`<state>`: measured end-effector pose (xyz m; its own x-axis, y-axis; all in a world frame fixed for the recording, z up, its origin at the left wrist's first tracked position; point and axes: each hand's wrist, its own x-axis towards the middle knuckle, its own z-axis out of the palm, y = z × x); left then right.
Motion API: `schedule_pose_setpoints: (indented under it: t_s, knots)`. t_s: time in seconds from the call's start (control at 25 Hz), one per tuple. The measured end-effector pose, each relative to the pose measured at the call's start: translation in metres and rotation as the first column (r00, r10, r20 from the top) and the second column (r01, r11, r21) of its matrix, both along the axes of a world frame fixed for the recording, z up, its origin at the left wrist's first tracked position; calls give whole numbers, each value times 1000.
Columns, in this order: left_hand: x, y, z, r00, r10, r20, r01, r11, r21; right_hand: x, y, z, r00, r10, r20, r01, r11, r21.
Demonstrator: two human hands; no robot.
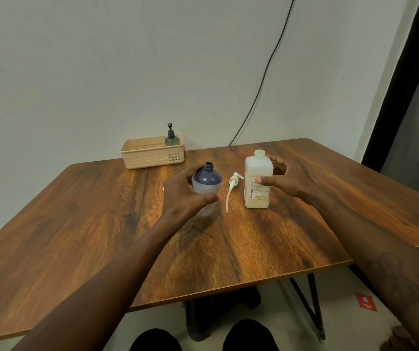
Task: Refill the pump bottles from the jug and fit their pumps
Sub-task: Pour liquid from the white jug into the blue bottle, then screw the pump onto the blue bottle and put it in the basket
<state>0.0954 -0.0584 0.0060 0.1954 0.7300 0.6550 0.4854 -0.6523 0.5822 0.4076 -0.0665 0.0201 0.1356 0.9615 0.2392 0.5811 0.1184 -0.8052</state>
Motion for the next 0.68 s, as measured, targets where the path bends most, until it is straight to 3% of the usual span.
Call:
schedule_pose_setpoints:
  t_s: [0.16, 0.28, 0.4, 0.52, 0.68]
  knots:
    - [-8, -2, 1, 1000, -9, 24, 9, 1000, 3, -9, -7, 6, 993, -62, 104, 57, 997, 48]
    - [-23, -2, 4, 999, 10, 36, -10, 1000, 10, -33, -11, 23, 939, -168, 301, 76, 953, 294]
    - [-40, -5, 8, 997, 49, 60, -49, 999, 5, -69, -12, 39, 910, -123, 397, -70, 895, 440]
    - [-59, -4, 10, 994, 77, 84, -79, 997, 22, -107, -1, 39, 887, -25, 461, -191, 889, 416]
    - [-84, 5, 7, 986, 116, 122, -119, 993, 10, -145, 21, 27, 890, 20, 455, -211, 904, 373]
